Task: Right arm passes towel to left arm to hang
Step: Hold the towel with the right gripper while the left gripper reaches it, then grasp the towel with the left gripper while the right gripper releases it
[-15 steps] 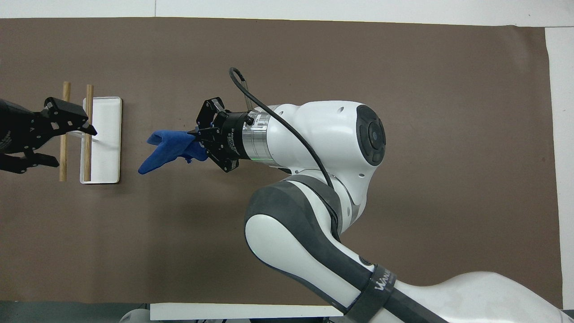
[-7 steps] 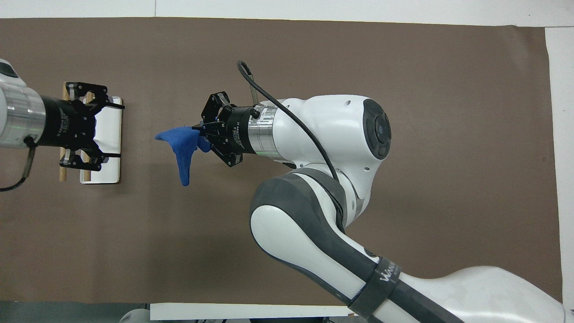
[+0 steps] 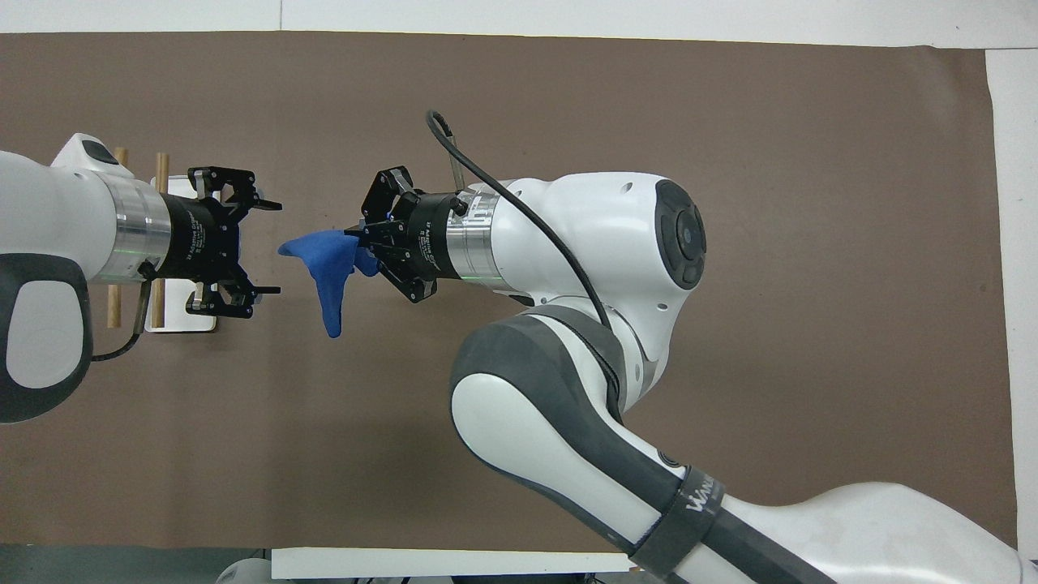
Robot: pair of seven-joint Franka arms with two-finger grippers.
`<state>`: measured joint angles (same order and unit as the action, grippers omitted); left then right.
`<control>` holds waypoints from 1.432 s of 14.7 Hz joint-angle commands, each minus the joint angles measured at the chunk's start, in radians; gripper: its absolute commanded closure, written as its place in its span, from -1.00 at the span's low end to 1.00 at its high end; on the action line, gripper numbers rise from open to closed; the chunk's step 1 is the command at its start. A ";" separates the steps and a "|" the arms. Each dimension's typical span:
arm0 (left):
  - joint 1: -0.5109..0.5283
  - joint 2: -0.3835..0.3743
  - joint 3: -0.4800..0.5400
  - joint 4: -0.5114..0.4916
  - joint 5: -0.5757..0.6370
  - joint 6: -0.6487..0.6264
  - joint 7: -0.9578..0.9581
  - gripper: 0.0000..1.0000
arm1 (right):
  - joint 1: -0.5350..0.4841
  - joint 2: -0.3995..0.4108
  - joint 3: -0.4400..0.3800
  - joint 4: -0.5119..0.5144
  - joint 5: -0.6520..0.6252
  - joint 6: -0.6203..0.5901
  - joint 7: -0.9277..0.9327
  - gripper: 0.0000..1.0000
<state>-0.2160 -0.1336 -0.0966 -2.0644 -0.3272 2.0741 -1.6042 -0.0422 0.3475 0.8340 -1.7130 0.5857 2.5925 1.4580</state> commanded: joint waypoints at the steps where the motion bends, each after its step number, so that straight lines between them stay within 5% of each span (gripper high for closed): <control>1: -0.036 0.024 0.009 -0.020 -0.013 0.056 -0.035 -0.95 | -0.012 0.013 0.017 0.016 0.013 -0.005 -0.002 1.00; 3: -0.057 0.040 0.009 -0.020 -0.013 0.090 -0.071 -0.74 | -0.012 0.013 0.017 0.016 0.013 -0.005 -0.002 1.00; 8: -0.056 0.054 0.009 -0.019 -0.015 0.089 -0.080 0.47 | -0.012 0.013 0.017 0.015 0.011 -0.006 -0.002 1.00; 10: -0.054 0.054 0.009 -0.019 -0.015 0.087 -0.079 0.80 | -0.013 0.013 0.017 0.015 0.009 -0.018 -0.002 1.00; 17: -0.046 0.057 0.012 -0.008 -0.013 0.090 -0.071 0.99 | -0.016 0.011 0.017 0.015 0.009 -0.020 -0.004 0.96; 18: -0.048 0.057 0.012 -0.006 -0.013 0.092 -0.069 0.99 | -0.021 0.011 0.017 0.015 0.011 -0.022 -0.002 0.43; 19: -0.046 0.057 0.012 0.001 -0.013 0.092 -0.069 0.99 | -0.019 0.008 0.017 0.012 0.005 -0.026 -0.010 -0.92; 21: -0.046 0.057 0.012 0.007 -0.012 0.095 -0.069 0.99 | -0.019 0.004 0.010 0.010 -0.012 -0.026 -0.042 -0.99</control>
<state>-0.2572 -0.0745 -0.0924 -2.0647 -0.3278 2.1593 -1.6733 -0.0449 0.3482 0.8340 -1.7120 0.5840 2.5861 1.4517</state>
